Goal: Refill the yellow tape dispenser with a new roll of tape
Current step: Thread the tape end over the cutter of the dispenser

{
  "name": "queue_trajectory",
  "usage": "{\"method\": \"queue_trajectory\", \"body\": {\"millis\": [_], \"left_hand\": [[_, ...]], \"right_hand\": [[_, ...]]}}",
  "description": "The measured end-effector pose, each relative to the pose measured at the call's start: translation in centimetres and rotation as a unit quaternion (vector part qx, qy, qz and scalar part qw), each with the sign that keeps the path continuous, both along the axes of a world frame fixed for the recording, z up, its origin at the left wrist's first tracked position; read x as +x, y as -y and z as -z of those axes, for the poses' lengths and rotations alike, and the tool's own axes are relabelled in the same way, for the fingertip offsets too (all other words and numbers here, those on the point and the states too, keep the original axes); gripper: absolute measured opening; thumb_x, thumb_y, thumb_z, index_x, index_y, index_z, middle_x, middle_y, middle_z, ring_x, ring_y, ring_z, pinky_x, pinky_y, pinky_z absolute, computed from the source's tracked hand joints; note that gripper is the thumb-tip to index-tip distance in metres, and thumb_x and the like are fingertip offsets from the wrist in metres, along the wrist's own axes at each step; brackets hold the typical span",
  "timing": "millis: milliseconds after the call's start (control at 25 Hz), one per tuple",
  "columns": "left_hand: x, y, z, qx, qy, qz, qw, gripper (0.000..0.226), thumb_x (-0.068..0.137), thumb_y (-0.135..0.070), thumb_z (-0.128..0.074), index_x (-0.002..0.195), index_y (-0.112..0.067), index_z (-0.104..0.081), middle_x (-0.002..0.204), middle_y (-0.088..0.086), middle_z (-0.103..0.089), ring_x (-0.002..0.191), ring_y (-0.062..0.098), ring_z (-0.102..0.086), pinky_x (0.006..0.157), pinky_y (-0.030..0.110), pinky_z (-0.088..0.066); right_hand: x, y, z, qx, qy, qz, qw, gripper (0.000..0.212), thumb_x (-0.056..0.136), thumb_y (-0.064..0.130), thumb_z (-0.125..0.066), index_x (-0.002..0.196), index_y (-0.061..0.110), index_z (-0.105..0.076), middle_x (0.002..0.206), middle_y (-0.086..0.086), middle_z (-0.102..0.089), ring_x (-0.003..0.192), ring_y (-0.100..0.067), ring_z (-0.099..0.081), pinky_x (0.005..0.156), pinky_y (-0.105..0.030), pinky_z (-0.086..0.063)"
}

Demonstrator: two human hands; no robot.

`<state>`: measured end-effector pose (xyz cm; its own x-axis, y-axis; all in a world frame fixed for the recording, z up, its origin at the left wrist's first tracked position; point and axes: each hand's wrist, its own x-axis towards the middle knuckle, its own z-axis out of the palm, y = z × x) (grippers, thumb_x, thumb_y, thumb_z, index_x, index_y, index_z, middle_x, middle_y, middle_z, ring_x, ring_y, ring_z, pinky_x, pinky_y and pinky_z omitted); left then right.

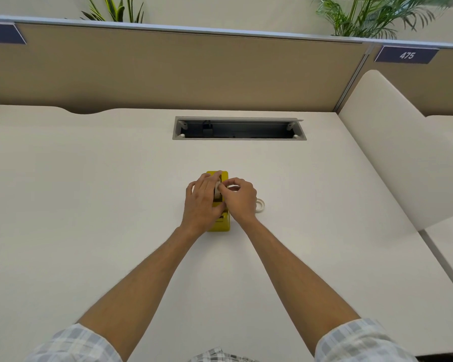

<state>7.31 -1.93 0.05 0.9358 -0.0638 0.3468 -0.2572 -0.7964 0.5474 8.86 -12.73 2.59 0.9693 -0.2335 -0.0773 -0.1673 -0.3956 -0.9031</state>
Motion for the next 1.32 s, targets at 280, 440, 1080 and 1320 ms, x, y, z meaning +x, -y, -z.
{"method": "queue_trajectory", "body": {"millis": [280, 440, 1080, 1320], "left_hand": [[0.16, -0.14, -0.03, 0.008, -0.055, -0.001, 0.998, 0.074, 0.085, -0.034, -0.066, 0.147, -0.019, -0.03, 0.15, 0.005, -0.041, 0.141, 0.023, -0.032, 0.117, 0.048, -0.022], [0.01, 0.0, -0.07, 0.012, -0.004, 0.017, 1.0, 0.074, 0.084, -0.026, -0.068, 0.147, -0.015, -0.031, 0.146, 0.007, -0.046, 0.137, 0.026, -0.041, 0.115, 0.045, -0.029], [0.27, -0.08, 0.27, 0.001, -0.033, 0.009, 0.999, 0.082, 0.084, -0.035, -0.069, 0.15, -0.018, -0.023, 0.154, 0.007, -0.037, 0.143, 0.026, -0.033, 0.118, 0.048, -0.022], [0.19, -0.03, 0.19, -0.014, -0.033, 0.009, 0.999, 0.079, 0.085, -0.031, -0.069, 0.15, -0.017, -0.026, 0.148, 0.005, -0.045, 0.14, 0.025, -0.038, 0.117, 0.046, -0.023]], "right_hand": [[-0.12, 0.33, 0.13, 0.014, 0.001, -0.016, 1.0, 0.011, 0.072, 0.033, -0.071, 0.082, 0.028, -0.072, 0.088, 0.005, -0.073, 0.085, -0.01, -0.068, 0.079, -0.041, -0.059], [-0.2, 0.31, 0.18, 0.015, 0.003, -0.021, 1.0, 0.012, 0.073, 0.032, -0.071, 0.084, 0.027, -0.073, 0.089, 0.007, -0.073, 0.086, -0.009, -0.068, 0.079, -0.04, -0.059], [-0.17, 0.36, 0.36, 0.013, 0.017, -0.024, 0.999, 0.007, 0.073, 0.032, -0.071, 0.08, 0.032, -0.07, 0.088, 0.009, -0.072, 0.085, -0.008, -0.068, 0.078, -0.039, -0.059], [-0.07, 0.39, 0.38, 0.01, 0.013, -0.02, 1.0, 0.01, 0.076, 0.031, -0.071, 0.085, 0.027, -0.072, 0.091, 0.006, -0.073, 0.087, -0.01, -0.067, 0.08, -0.039, -0.059]]}}
